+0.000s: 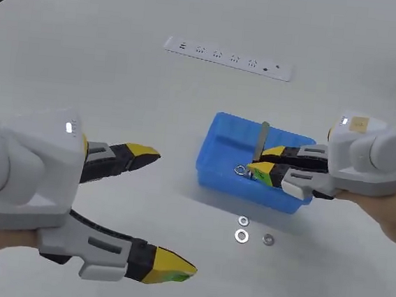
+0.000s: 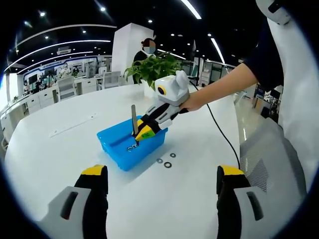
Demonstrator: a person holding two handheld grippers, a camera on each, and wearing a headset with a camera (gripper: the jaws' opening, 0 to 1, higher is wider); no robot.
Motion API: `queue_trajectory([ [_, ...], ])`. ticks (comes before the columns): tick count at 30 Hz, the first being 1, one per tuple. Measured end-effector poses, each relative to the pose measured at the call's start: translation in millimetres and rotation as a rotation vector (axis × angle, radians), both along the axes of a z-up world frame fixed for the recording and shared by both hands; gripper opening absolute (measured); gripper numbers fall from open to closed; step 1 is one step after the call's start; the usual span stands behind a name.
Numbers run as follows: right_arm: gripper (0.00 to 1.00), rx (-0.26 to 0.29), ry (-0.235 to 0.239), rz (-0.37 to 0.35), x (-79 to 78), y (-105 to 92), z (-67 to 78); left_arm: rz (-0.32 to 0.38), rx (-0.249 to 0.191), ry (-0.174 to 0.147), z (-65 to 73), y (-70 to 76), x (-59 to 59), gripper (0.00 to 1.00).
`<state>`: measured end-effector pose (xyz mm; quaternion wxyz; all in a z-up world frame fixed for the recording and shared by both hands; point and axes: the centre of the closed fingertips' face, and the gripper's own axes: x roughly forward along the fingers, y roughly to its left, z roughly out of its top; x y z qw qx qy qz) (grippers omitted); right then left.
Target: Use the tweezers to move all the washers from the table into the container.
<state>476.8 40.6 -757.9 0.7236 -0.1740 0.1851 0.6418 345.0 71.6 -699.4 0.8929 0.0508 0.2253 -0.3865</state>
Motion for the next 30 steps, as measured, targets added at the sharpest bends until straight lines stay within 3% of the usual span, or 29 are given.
queue_trajectory([
  [5, 0.10, 0.013, -0.002, -0.003, -1.0, -0.5, 5.3, 0.003, 0.007, -0.007, 1.8, 3.2, 2.9, 0.96],
  [9, 0.09, 0.017, 0.005, -0.001, -2.2, -0.6, 7.3, 0.021, -0.016, -0.020, 8.5, 4.2, 9.4, 0.95],
  [13, 0.08, 0.032, 0.000, 0.005, -3.4, 0.0, 14.6, -0.004, -0.013, -0.024, 11.3, 0.4, 12.8, 0.92],
  [16, 0.08, 0.027, -0.025, 0.021, -3.3, 0.1, 19.1, -0.015, -0.010, -0.036, 13.5, -2.5, 20.4, 0.90],
  [19, 0.08, 0.025, -0.044, 0.036, -4.2, 0.0, 23.7, -0.010, -0.014, -0.044, 17.0, -4.1, 37.1, 0.82],
  [26, 0.08, 0.022, -0.062, 0.069, -10.5, 0.1, 28.8, -0.037, -0.037, -0.113, 30.8, -15.7, 74.1, 0.76],
  [28, 0.08, 0.029, -0.055, 0.072, -11.6, 1.2, 29.4, -0.051, -0.040, -0.109, 29.8, -19.7, 82.8, 0.76],
  [30, 0.08, 0.031, -0.057, 0.075, -12.3, 1.9, 29.6, -0.078, -0.015, -0.099, 23.5, -22.6, 88.4, 0.76],
])
